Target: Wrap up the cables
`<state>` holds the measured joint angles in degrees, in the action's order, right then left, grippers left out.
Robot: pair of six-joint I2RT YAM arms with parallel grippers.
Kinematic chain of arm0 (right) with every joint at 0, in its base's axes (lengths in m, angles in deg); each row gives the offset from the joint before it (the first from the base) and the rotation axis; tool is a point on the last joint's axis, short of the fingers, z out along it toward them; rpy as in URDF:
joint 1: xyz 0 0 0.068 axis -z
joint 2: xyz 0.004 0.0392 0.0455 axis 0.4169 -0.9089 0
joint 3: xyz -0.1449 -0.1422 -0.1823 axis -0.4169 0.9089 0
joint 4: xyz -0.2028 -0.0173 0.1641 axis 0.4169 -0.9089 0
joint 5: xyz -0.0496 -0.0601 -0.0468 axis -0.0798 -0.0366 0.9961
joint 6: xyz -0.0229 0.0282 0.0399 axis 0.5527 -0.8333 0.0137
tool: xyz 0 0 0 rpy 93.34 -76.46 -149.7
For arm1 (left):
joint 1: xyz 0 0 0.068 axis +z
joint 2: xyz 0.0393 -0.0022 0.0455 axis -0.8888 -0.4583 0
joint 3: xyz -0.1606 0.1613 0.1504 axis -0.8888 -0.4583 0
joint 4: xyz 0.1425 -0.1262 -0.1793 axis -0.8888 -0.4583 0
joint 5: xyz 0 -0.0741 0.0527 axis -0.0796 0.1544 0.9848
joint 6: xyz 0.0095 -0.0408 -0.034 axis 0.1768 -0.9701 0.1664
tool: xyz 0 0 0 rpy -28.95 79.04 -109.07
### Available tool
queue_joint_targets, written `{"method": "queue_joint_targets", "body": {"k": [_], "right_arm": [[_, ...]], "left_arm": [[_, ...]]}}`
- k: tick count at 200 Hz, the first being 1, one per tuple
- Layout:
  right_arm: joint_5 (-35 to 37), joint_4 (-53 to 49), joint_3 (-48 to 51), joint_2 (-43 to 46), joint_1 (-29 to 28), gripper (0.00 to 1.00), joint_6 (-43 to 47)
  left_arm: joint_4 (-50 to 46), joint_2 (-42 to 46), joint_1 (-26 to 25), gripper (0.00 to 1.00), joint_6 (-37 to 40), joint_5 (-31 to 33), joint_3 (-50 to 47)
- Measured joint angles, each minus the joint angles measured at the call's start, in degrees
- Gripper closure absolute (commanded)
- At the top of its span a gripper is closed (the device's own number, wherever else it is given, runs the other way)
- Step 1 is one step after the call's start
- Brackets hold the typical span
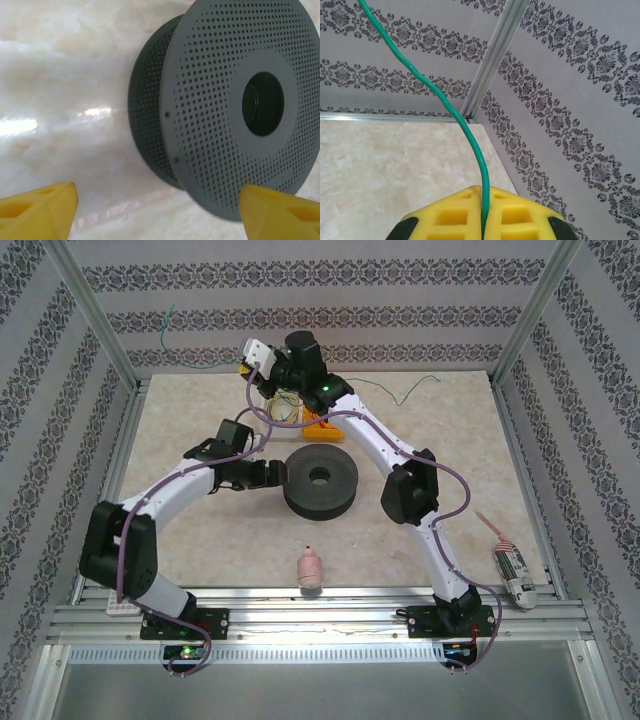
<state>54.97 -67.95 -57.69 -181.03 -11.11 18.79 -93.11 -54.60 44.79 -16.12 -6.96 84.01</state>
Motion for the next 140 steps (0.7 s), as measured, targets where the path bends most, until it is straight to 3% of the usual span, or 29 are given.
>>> {"method": "queue_joint_targets", "body": {"k": [62, 140], "right_arm": [[0.5, -0.1, 0.0, 0.0, 0.0, 1.0, 0.0], [1.3, -0.5, 0.0, 0.0, 0.0, 1.0, 0.0]], "left_arm": [[10.9, -11.7, -1.3, 0.27, -3.6, -5.2, 1.7], [16.3, -15.4, -2.4, 0.42, -6.4, -7.7, 4.1]]}}
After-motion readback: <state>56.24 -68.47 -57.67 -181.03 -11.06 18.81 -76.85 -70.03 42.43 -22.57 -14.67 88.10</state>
